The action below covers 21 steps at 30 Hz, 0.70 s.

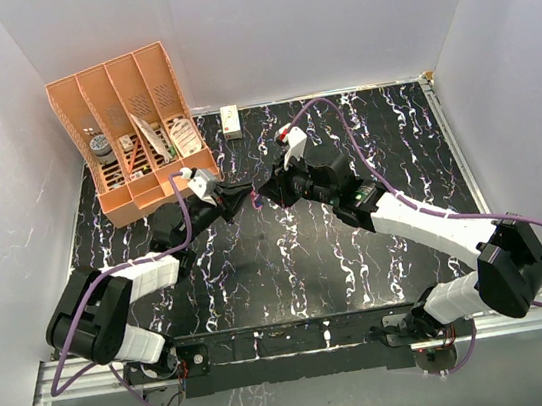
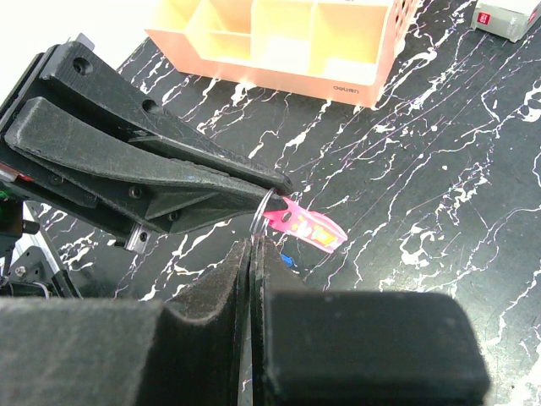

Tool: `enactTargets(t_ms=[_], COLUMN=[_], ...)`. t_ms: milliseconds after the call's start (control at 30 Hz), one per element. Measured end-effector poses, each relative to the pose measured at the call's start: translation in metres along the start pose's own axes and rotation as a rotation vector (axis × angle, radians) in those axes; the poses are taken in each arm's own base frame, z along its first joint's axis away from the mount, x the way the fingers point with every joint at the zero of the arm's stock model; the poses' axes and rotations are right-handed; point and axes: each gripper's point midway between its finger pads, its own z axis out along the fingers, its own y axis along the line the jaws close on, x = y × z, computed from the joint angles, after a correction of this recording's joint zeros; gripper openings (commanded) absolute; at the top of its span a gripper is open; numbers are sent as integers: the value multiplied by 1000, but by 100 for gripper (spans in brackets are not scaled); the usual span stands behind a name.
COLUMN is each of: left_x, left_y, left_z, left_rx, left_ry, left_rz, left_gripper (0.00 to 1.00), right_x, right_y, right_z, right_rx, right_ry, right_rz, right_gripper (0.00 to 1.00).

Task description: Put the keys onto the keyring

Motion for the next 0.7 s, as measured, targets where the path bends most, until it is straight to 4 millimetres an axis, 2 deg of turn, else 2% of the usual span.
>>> enactTargets(t_ms=[700], left_x=[-4], left_y=[-1], left_z=[-1], left_rx=[0], left_ry=[-7], left_rz=[12], left_gripper=[0], right_x=[-1], right_y=[-3], right_z=[0], right_rx=[22], right_ry=[-6], right_rz=[15], right_gripper=[0])
